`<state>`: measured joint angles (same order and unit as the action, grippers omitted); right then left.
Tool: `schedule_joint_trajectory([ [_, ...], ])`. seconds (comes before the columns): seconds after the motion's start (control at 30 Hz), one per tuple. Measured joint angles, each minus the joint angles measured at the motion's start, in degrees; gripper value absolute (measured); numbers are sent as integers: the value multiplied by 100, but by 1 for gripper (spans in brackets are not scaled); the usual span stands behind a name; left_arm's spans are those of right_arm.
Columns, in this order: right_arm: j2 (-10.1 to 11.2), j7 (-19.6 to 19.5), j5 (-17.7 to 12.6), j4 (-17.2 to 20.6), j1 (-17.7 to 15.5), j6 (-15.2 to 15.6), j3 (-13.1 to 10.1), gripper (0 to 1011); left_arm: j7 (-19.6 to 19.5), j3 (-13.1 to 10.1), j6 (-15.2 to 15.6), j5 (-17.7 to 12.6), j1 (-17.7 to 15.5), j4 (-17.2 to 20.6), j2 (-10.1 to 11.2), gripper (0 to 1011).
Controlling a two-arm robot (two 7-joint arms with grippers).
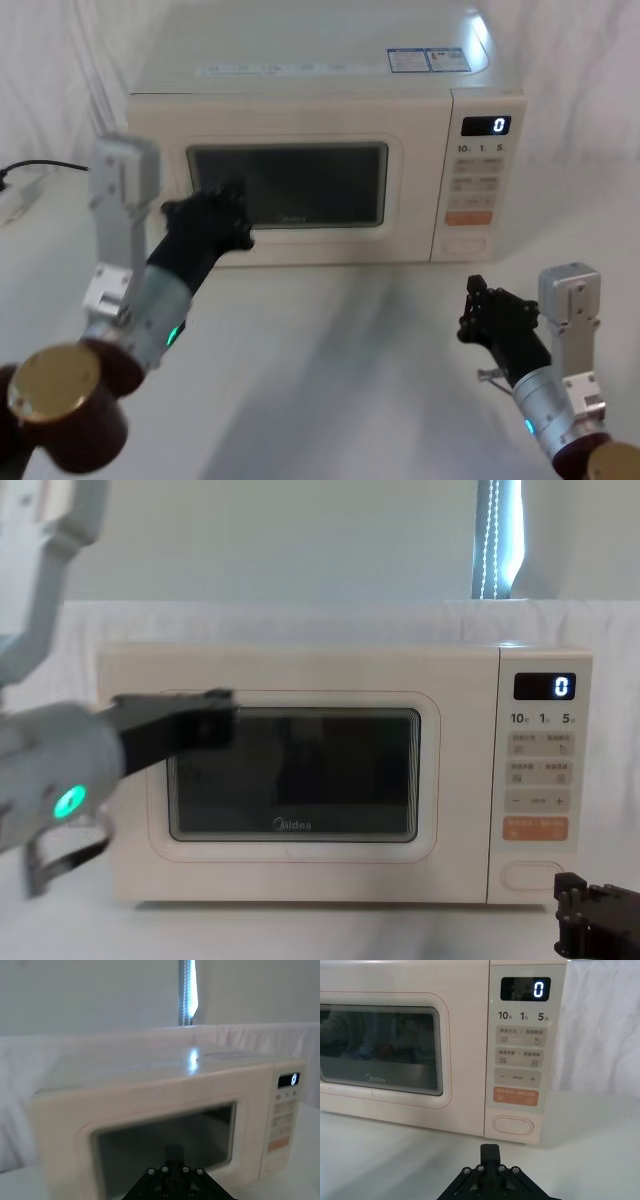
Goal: Press the button to open the microwave door with one hand; close the microwave door with the other hand.
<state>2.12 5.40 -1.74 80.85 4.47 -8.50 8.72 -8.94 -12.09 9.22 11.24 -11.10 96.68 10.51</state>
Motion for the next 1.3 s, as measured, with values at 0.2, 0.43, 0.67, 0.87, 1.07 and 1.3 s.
schedule_joint_trajectory([
  [0.2,0,0,0,0,0,0,0,0,37,275,-188,-20,684,460,190,0],
  [0.43,0,0,0,0,0,0,0,0,83,537,-427,-18,1322,812,270,0],
  [0.67,0,0,0,0,0,0,0,0,91,689,-560,-12,1666,927,249,0],
  [0.87,0,0,0,0,1,0,0,0,89,771,-630,33,1871,903,178,0],
  [1.07,0,0,0,0,0,0,1,0,81,809,-660,73,1924,832,121,0],
  [1.3,0,0,0,0,0,0,0,0,74,810,-640,82,1932,815,115,0],
])
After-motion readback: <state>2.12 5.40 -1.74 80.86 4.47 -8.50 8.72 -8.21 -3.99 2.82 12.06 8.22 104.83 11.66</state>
